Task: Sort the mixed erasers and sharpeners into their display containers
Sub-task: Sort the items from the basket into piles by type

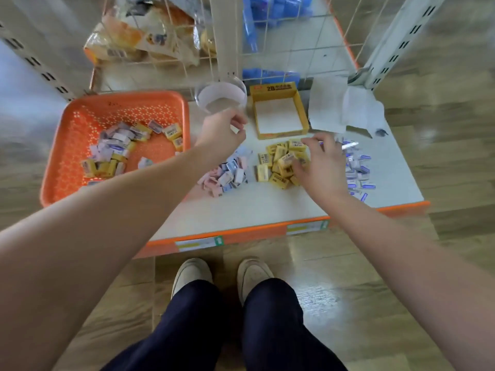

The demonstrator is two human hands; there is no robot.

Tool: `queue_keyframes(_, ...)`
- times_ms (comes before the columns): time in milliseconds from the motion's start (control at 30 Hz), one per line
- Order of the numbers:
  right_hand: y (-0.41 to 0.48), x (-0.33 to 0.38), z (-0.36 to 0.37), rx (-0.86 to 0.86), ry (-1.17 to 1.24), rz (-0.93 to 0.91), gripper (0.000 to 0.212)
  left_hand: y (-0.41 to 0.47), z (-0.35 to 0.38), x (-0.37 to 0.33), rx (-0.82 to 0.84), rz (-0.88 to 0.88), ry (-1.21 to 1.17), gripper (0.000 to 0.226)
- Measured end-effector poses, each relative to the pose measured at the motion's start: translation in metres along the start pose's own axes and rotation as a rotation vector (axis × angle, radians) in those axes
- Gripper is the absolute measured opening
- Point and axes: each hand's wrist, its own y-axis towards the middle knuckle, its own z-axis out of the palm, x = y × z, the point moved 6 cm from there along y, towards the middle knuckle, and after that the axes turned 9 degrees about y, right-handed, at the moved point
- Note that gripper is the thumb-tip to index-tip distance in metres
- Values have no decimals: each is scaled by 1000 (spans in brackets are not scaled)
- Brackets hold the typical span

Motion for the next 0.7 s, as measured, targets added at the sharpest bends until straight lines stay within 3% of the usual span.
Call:
queue_keyframes(267,9,125,57,223,172,-273,21,-30,-93,123,-213,-249,80,24)
queue_keyframes(400,3,177,88,291,280,-358,18,-47,-102,170,-2,-273,95,30)
queue_keyframes(500,2,207,114,405,240,-446,17,-62,-97,199,191,-280,297,26)
queue_keyframes(600,2,225,142,614,69,-568,24,-78,-90,220,316,-276,364,25)
queue_keyframes(700,5,230,160,796,-208,-634,31,-82,-88,226,323,-247,339,23)
